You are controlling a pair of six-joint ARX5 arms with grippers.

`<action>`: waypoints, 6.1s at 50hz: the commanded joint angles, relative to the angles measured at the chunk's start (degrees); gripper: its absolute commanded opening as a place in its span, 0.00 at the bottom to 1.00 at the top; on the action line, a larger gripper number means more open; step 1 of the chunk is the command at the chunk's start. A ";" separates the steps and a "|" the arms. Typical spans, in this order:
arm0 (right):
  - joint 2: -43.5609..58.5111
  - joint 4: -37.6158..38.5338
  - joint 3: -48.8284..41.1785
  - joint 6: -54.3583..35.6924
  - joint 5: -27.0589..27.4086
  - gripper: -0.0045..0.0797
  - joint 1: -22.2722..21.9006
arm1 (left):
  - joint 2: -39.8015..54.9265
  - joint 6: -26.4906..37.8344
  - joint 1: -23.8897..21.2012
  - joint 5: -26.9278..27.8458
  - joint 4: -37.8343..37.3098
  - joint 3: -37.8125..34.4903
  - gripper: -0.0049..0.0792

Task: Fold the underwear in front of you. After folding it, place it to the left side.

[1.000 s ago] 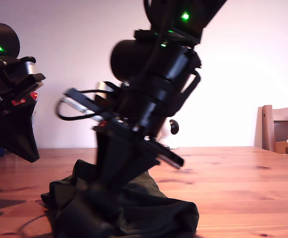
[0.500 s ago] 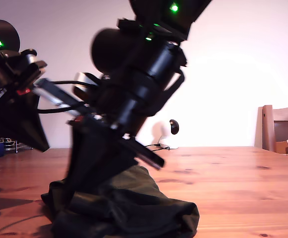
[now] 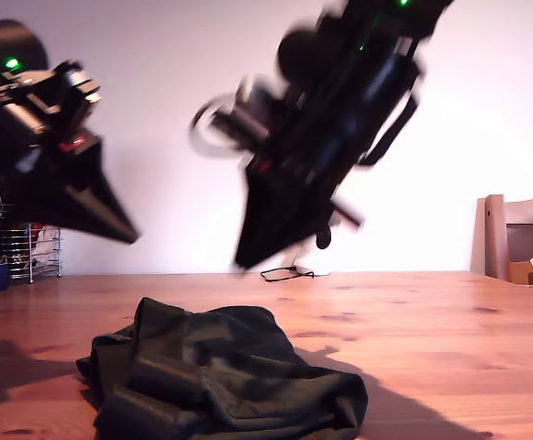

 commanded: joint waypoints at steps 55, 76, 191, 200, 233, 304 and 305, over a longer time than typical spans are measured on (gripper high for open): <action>-19.91 35.87 -32.17 0.81 2.47 0.04 -1.29 | 5.42 11.91 -9.51 4.55 31.23 -18.64 0.03; -19.91 36.57 -32.17 0.85 2.45 0.04 -1.42 | 12.22 17.59 -10.71 -9.70 26.23 -17.44 0.03; -23.26 42.56 -34.56 -0.55 1.53 0.04 -6.71 | -14.99 8.48 3.26 -17.57 6.05 -8.92 0.03; -29.73 43.45 -39.89 -0.72 12.55 0.04 -2.62 | -19.15 5.01 2.01 -15.63 10.38 -11.52 0.03; -61.83 40.61 -55.67 -7.21 34.21 0.04 -7.41 | -53.81 1.40 1.90 -26.29 23.65 -35.06 0.03; -62.36 45.40 -62.86 -5.20 16.59 0.04 -28.63 | -55.91 -2.19 4.81 -23.67 43.93 -42.21 0.03; -62.36 44.50 -62.86 -5.22 16.59 0.04 -28.63 | -55.91 -2.21 4.81 -23.69 43.93 -42.21 0.03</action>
